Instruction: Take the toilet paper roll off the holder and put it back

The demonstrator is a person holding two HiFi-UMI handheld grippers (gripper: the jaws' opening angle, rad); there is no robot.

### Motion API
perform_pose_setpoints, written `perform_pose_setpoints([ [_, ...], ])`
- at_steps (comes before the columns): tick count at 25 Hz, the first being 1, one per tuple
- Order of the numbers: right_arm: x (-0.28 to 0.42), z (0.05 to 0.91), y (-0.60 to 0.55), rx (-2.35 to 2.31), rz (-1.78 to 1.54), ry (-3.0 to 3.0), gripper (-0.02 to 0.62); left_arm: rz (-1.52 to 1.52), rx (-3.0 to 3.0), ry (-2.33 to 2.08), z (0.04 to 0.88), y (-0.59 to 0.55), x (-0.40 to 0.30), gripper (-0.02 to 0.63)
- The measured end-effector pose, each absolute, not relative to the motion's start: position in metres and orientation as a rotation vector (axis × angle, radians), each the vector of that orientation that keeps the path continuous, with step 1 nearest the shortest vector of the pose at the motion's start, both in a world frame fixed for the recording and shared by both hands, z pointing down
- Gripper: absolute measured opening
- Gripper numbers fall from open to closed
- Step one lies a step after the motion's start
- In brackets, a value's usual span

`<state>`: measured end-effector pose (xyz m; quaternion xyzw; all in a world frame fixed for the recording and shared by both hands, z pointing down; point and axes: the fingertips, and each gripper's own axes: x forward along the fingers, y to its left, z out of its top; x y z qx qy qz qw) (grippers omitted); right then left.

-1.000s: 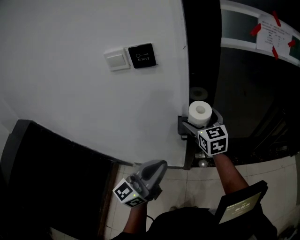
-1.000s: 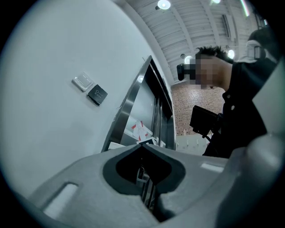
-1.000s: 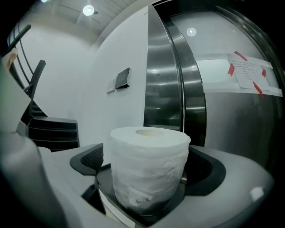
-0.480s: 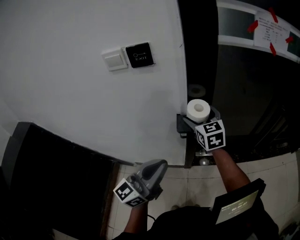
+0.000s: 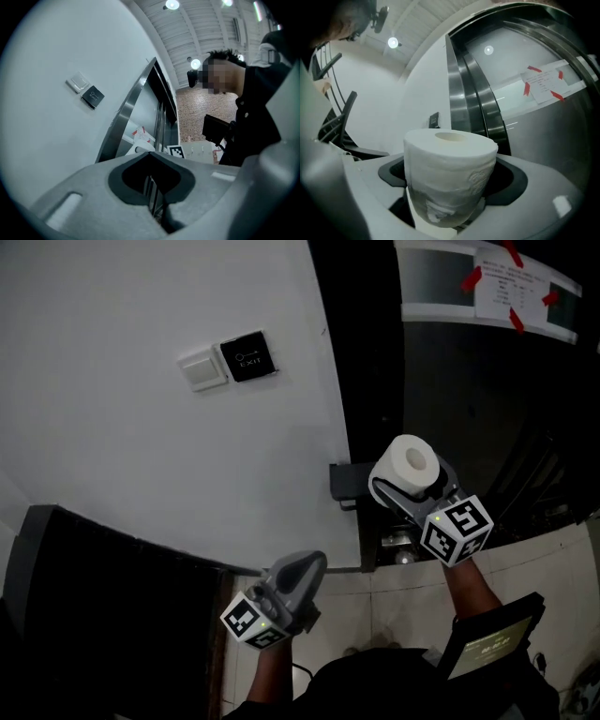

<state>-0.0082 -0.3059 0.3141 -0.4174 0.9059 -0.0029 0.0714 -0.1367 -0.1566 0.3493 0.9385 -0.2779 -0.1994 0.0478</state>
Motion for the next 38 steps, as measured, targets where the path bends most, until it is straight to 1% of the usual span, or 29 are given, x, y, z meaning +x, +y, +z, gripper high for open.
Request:
perform_pose_setpoints([
  [3,0.017,0.308,-0.269,-1.116,-0.048,2.631,0.465,-0.597,2.892,-0.77,0.348,-0.156,-0.119,-0.003],
  [8,0.073,0.325,-0.227,-0.853,-0.384,2.337,0.465,-0.546,2.911,-0.665,0.349,-0.157,-0.084,-0.003],
  [12,0.106,0.36,-0.215,-0.837,-0.58,2.171,0.465,-0.498,2.934,-0.594,0.356,-0.157,-0.06,-0.003],
  [18,0.108,0.383,-0.211,-0.828,-0.661,2.125,0.466,-0.526,2.942,-0.503,0.345,-0.156,-0.042,-0.003],
  [22,0.105,0.38,-0.213,-0.79,-0.674,2.109,0.466,-0.476,2.939,-0.532,0.355,-0.159,-0.041,-0.003],
  [32,0.107,0.379,-0.216,-0.803,-0.677,2.11,0.466,-0.523,2.955,-0.516,0.345,-0.157,-0.04,-0.003],
  [38,0.108,0.381,-0.218,-0.815,-0.688,2.103,0.466,-0.485,2.96,-0.527,0.351,-0.159,-0.04,-0.003],
])
